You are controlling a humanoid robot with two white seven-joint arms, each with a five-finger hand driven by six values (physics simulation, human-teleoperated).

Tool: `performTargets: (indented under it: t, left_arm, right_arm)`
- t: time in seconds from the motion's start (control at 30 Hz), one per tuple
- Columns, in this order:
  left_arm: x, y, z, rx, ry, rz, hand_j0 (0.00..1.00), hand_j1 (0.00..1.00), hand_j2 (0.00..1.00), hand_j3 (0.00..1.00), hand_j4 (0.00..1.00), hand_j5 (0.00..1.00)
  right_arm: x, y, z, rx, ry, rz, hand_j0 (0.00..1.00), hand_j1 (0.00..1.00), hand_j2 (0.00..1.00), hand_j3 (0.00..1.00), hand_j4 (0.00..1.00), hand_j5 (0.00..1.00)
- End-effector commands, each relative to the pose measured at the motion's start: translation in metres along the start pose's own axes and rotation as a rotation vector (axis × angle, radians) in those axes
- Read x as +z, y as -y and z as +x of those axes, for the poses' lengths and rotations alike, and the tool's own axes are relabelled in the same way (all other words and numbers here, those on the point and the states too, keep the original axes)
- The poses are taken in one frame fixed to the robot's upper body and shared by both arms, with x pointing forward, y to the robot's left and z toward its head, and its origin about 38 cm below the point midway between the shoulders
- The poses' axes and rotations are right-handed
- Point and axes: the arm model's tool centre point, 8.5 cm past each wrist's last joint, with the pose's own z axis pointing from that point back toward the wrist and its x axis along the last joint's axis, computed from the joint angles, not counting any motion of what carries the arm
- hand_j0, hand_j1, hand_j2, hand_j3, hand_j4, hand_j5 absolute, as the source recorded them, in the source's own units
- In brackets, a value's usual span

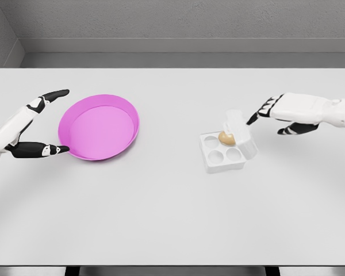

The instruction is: Pack egg into the box and close the box lid

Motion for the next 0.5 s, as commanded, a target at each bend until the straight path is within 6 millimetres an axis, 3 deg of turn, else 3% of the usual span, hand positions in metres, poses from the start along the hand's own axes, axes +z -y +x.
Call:
performTargets:
  t: [0.0, 0.27, 0.43, 0.47]
  left_arm:
    - [0.000, -0.001, 0.000, 0.006, 0.002, 0.006, 1.00, 1.00, 1.00, 1.00, 1.00, 1.00]
    - [0.000, -0.001, 0.000, 0.006, 0.002, 0.006, 1.00, 1.00, 1.00, 1.00, 1.00, 1.00]
    - [0.001, -0.001, 0.000, 0.007, 0.001, 0.005, 1.00, 1.00, 1.00, 1.00, 1.00, 1.00]
    - [0.001, -0.001, 0.000, 0.007, 0.001, 0.005, 1.00, 1.00, 1.00, 1.00, 1.00, 1.00]
  right_arm:
    - [-0.001, 0.004, 0.006, 0.001, 0.020, -0.016, 0.75, 0.75, 0.75, 0.75, 0.75, 0.75]
    - [-0.013, 0.025, 0.055, 0.107, 0.153, -0.047, 0.73, 0.73, 0.73, 0.73, 0.73, 0.73]
    - [0.023, 0.035, 0.037, 0.088, 0.085, -0.049, 0.77, 0.77, 0.77, 0.77, 0.77, 0.77]
    - [0.040, 0.043, 0.030, 0.094, 0.048, -0.063, 0.78, 0.78, 0.78, 0.78, 0.78, 0.78]
